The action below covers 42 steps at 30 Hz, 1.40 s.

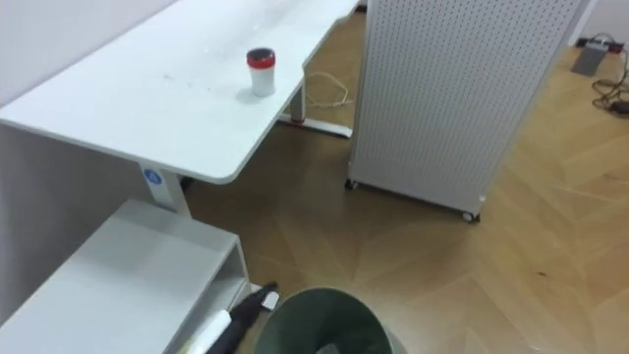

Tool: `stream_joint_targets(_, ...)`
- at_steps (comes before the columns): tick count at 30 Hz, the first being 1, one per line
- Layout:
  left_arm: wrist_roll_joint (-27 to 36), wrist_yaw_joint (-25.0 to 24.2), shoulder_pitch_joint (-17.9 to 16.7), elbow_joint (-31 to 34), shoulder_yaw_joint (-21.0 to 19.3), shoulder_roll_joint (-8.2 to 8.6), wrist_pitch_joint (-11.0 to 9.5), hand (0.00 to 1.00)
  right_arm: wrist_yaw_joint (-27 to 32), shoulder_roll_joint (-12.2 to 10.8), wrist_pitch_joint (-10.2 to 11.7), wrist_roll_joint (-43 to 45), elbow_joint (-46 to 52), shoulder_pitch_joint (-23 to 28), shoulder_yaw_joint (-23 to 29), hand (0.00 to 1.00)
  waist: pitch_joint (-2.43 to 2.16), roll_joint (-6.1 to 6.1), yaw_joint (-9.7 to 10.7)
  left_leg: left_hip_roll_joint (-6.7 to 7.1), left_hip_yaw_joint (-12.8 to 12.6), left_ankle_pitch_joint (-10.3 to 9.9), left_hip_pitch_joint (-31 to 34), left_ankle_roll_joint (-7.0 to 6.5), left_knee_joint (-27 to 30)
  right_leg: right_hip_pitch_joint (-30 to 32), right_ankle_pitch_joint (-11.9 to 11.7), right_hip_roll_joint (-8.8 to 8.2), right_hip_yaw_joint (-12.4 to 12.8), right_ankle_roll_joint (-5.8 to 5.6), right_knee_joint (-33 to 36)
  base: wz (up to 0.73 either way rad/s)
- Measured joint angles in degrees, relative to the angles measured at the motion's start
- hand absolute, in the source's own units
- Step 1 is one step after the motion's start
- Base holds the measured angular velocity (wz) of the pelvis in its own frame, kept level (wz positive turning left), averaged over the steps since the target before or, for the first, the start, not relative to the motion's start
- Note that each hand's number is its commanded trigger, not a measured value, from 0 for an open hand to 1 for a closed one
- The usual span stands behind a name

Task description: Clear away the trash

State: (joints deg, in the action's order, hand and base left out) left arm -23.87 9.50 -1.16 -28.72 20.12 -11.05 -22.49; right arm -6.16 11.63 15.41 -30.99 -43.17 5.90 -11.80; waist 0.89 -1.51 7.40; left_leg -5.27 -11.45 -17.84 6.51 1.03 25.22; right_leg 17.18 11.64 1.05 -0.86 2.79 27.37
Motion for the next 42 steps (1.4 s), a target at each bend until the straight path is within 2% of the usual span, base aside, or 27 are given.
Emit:
stream_joint_targets(3,1.4,1.2,-1.7,2.3,-2.1,-0.23,-0.5,0.0,0.3,0.0,0.0,0.1,1.9,1.4,0.4,1.0,-0.14,-0.28,-0.1,0.1,0.9,0.3,-1.9,0.62,-1.9,-1.1,-0.3,0.25,0.8,0.25,-1.0,-0.18)
stream_joint_targets(5,2.0,1.9,-1.7,2.4,-2.6,-0.38,-0.9,0.0,0.3,0.0,0.0,0.3,1.9,1.9,1.1,1.0,-0.23,-0.33,0.0,0.1,0.9,0.5,-3.2,0.84,-3.1,-2.1,-0.4,0.82,0.9,0.23,-1.7,-0.08)
stream_joint_targets(8,2.0,2.7,-2.0,3.6,-4.4,-0.38,-1.6,0.0,0.4,-0.1,0.0,2.2,1.9,2.5,2.1,1.0,-0.25,-0.58,-0.7,0.3,0.8,0.6,-5.5,0.99,-5.3,-3.1,-0.5,1.14,2.4,0.11,-2.0,-0.2)
stream_joint_targets(10,3.2,2.9,-2.0,5.1,-4.9,-0.29,-1.7,0.0,0.7,0.0,0.0,2.2,2.3,3.3,2.7,1.0,-0.33,-0.57,-1.5,0.5,1.1,0.6,-6.4,1.04,-5.9,-3.7,-0.7,1.42,2.7,-0.04,-2.5,-0.19)
stream_joint_targets(12,5.5,4.1,-2.2,7.5,-5.8,-0.25,-2.5,0.0,1.6,-0.1,0.0,2.2,4.3,4.9,3.6,1.0,-0.34,-0.56,-2.6,0.86,1.2,0.6,-7.9,1.03,-6.8,-4.3,-0.9,1.91,4.4,-0.36,-2.6,-0.38)
stream_joint_targets(15,7.7,6.4,-2.2,8.7,-7.1,-0.38,-3.0,0.0,2.4,-0.2,0.0,2.5,6.1,5.8,4.0,1.0,-0.4,-0.46,-2.9,1.44,1.1,0.6,-8.9,1.03,-7.8,-4.3,-1.2,2.03,5.8,-0.81,-2.7,-0.28)
stream_joint_targets(18,8.5,7.8,-2.3,9.0,-8.8,-0.47,-3.0,0.0,2.7,-0.3,0.0,2.5,6.1,5.8,4.8,1.0,-0.47,-0.14,-2.8,1.59,0.4,0.6,-8.9,1.02,-7.9,-4.3,-2.2,2.15,6.7,-1.33,-3.8,-0.18)
stream_joint_targets(24,10.6,11.6,-2.3,10.1,-11.3,-0.57,-3.0,0.0,3.5,-0.5,-0.5,2.0,6.1,5.8,5.2,1.0,-0.51,0.18,-3.6,1.56,-3.4,0.2,-9.3,0.34,-8.3,-4.0,-4.5,2.32,7.0,-2.03,-5.9,-0.3)
stream_joint_targets(26,10.8,12.8,-2.3,10.9,-11.5,-0.55,-3.0,0.0,3.5,-0.5,-0.5,2.0,6.0,5.9,5.2,1.0,-0.55,0.48,-4.4,1.58,-4.4,-0.1,-10.2,-0.38,-9.7,-3.9,-5.4,2.52,6.8,-2.14,-6.7,-0.44)
stream_joint_targets(28,10.7,13.7,-2.3,11.8,-12.4,-0.57,-3.1,0.0,3.4,-0.7,-0.6,2.2,6.0,5.9,5.2,1.0,-0.55,0.49,-5.1,1.76,-4.5,-0.2,-10.5,-0.77,-10.7,-4.0,-6.5,2.35,4.5,-1.75,-7.1,-0.47)
stream_joint_targets(30,10.7,15.2,-2.3,11.9,-13.7,-0.7,-3.9,0.0,2.6,-0.7,-0.6,2.6,6.0,5.9,5.2,1.0,-0.6,0.63,-5.7,1.86,-5.5,-0.2,-11.3,-0.92,-11.5,-4.2,-7.3,2.09,2.3,-1.3,-8.0,-0.4)
stream_joint_targets(37,10.6,16.6,-2.3,12.0,-14.6,-1.07,-4.4,0.0,2.3,-0.7,-0.6,5.3,6.0,5.9,5.5,1.0,-0.56,0.7,-5.6,1.8,-5.5,-0.1,-11.3,-1.09,-11.6,-4.1,-7.6,2.05,1.4,-1.25,-8.8,-0.04)
stream_joint_targets(40,10.6,17.6,-2.7,12.0,-14.8,-1.06,-4.4,0.0,2.3,-0.7,-0.6,6.2,6.0,5.9,5.7,1.0,-0.54,0.73,-5.9,1.69,-5.5,-0.1,-11.7,-1.09,-11.6,-4.3,-7.6,1.86,-0.4,-1.02,-8.9,-0.05)
stream_joint_targets(42,10.8,18.0,-3.2,12.0,-14.9,-1.13,-4.4,0.0,2.3,-0.6,-0.6,6.2,6.0,6.0,5.7,1.0,-0.45,0.8,-6.1,1.35,-5.4,-0.1,-12.3,-1.08,-11.6,-5.0,-7.6,1.76,-2.4,-0.56,-9.3,-0.1)
